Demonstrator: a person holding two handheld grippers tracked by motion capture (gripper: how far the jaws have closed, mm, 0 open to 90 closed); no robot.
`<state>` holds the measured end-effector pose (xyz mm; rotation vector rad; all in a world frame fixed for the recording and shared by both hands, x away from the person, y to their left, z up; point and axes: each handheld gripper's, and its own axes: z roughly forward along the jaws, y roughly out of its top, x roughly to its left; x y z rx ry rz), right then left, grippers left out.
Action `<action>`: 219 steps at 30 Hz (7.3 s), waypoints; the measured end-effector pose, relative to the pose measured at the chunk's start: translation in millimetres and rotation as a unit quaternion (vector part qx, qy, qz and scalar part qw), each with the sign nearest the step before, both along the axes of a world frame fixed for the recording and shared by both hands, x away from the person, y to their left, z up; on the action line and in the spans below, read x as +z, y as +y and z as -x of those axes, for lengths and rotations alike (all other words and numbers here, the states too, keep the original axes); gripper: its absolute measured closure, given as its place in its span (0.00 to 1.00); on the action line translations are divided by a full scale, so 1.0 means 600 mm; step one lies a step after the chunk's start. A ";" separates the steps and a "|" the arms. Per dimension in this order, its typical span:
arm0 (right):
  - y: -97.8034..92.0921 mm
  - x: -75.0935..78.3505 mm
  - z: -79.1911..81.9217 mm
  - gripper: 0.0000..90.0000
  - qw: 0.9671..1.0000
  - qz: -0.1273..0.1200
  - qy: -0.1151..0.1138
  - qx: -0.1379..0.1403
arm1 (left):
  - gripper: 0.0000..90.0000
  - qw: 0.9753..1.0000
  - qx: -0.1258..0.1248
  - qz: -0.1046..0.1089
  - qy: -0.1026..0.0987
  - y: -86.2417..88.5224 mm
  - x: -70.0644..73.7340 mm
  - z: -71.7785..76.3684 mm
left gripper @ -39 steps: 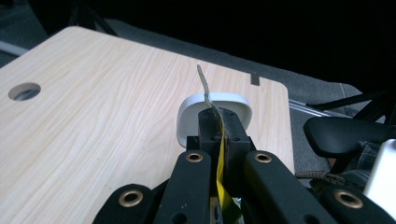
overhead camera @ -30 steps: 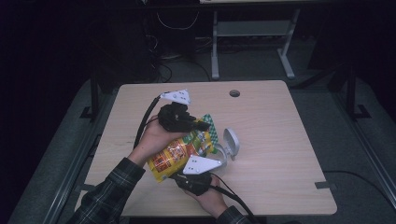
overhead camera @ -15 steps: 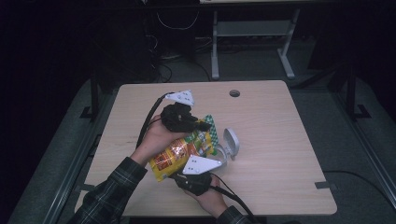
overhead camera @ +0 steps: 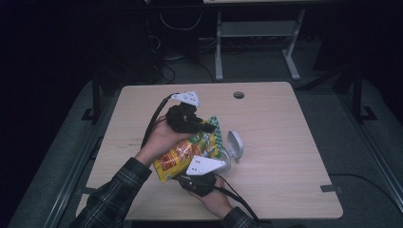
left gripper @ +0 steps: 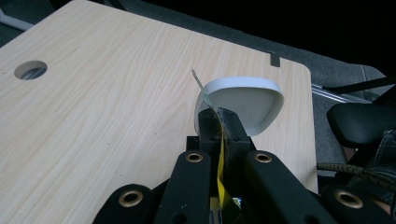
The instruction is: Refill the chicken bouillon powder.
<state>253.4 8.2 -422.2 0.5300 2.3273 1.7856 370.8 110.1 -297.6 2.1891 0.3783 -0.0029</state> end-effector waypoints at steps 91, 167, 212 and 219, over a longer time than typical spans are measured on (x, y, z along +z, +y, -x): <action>-0.003 0.011 0.002 1.00 0.999 -0.035 -0.005 0.001 | 1.00 0.997 -0.010 -0.078 0.025 -0.053 0.007 -0.015; -0.009 0.017 -0.002 1.00 0.998 -0.065 0.015 0.001 | 1.00 0.992 -0.012 -0.124 0.037 -0.079 0.011 -0.026; -0.007 0.016 -0.002 1.00 0.998 -0.066 0.014 0.003 | 1.00 0.991 -0.012 -0.125 0.036 -0.078 0.009 -0.026; -0.007 0.017 -0.002 1.00 0.998 -0.067 0.015 0.003 | 1.00 0.991 -0.010 -0.126 0.037 -0.079 0.010 -0.026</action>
